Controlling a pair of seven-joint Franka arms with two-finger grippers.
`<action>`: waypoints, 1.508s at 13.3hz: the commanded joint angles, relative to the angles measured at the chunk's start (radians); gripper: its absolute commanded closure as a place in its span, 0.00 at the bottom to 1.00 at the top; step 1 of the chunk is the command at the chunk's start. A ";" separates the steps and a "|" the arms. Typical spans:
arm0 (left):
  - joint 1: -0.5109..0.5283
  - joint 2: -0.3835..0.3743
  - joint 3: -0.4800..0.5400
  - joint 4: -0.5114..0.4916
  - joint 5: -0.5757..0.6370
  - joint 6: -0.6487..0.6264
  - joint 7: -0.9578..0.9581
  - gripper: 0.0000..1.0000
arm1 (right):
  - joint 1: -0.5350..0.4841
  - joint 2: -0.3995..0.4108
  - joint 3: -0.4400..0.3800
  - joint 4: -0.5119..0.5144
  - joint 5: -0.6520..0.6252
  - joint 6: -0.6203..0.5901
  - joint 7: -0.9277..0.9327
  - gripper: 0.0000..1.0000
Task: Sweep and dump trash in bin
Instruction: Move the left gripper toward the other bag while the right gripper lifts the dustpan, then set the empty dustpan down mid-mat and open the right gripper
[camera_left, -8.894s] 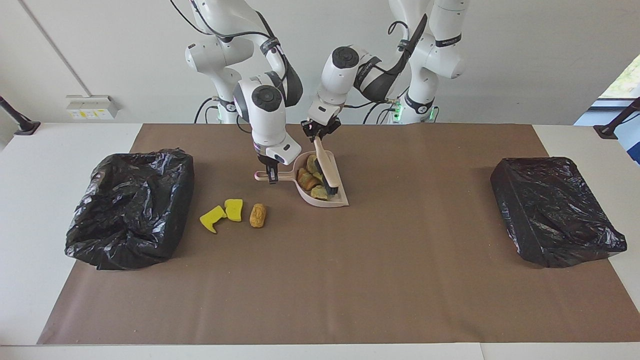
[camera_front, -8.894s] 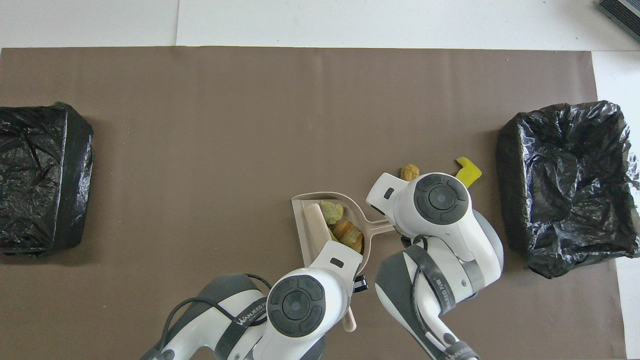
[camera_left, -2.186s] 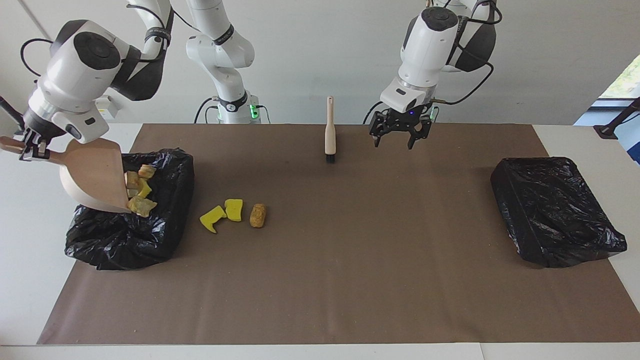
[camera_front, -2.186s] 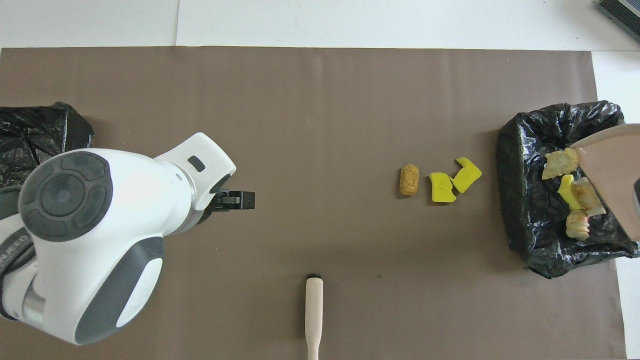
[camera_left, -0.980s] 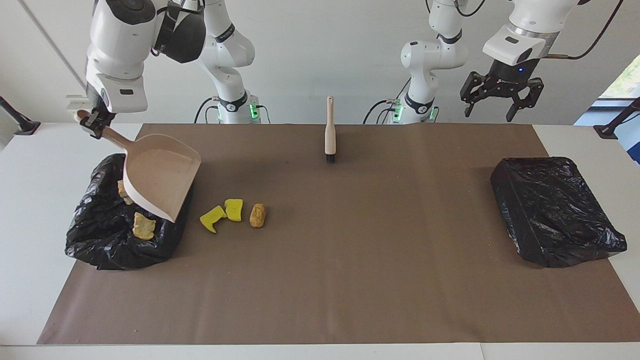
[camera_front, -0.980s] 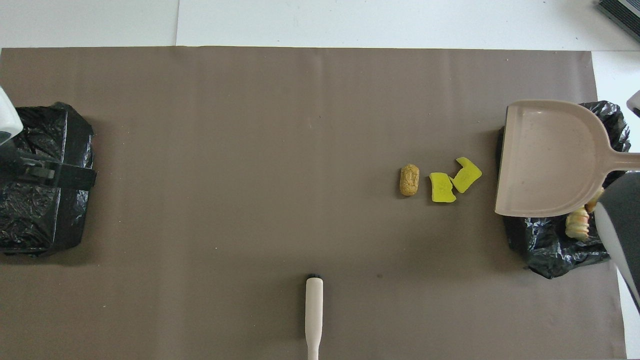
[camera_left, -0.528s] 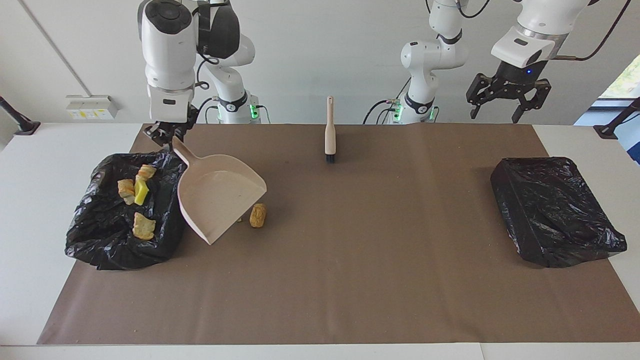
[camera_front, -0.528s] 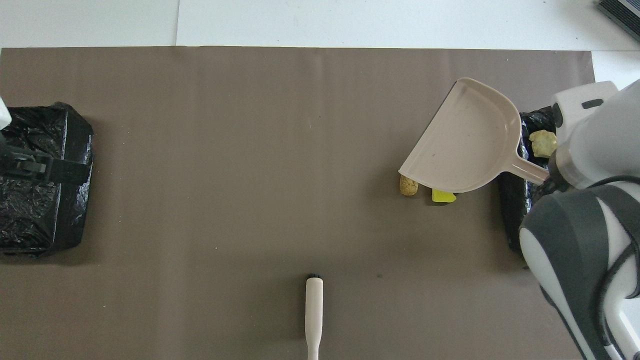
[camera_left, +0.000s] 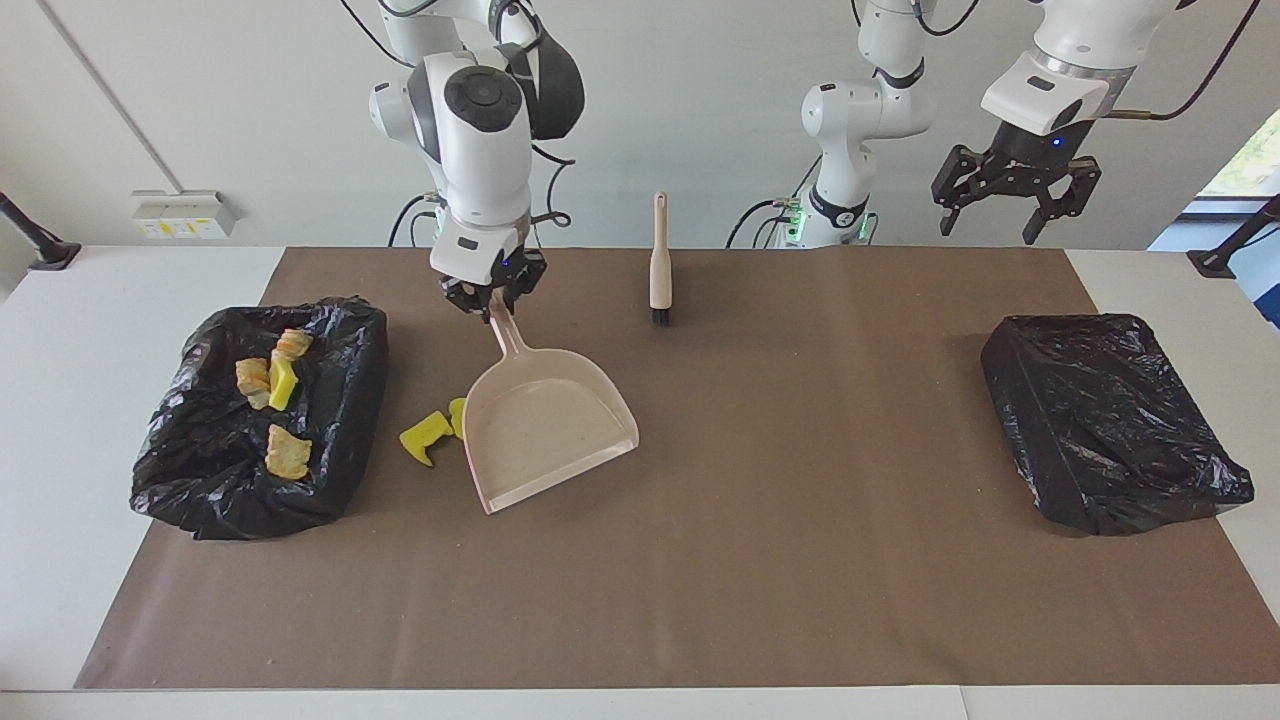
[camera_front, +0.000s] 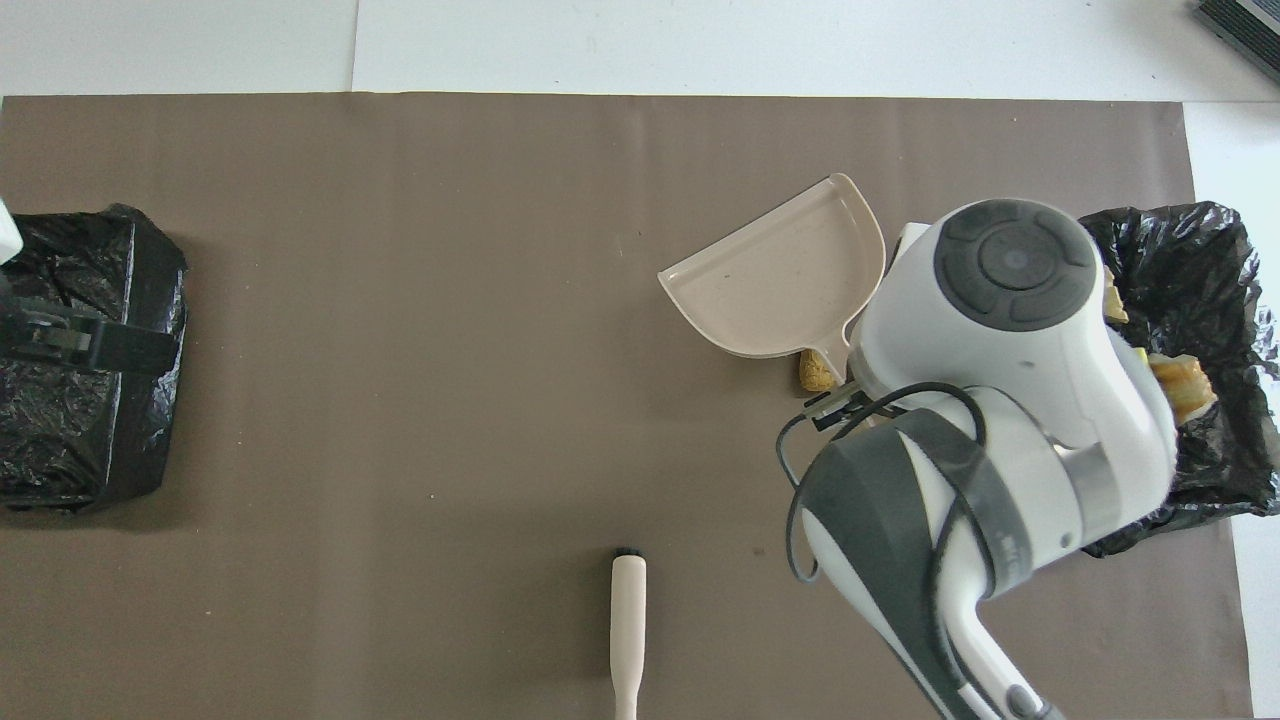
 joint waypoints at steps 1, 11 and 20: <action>0.009 -0.018 -0.005 -0.014 0.009 -0.015 0.012 0.00 | 0.048 0.071 -0.002 0.019 0.074 0.079 0.192 1.00; 0.011 -0.019 -0.006 -0.009 0.009 -0.050 0.003 0.00 | 0.172 0.160 -0.002 0.025 0.124 0.264 0.555 1.00; -0.043 0.013 -0.015 -0.055 0.007 0.132 0.017 0.00 | 0.237 0.277 -0.002 0.020 0.130 0.422 0.647 1.00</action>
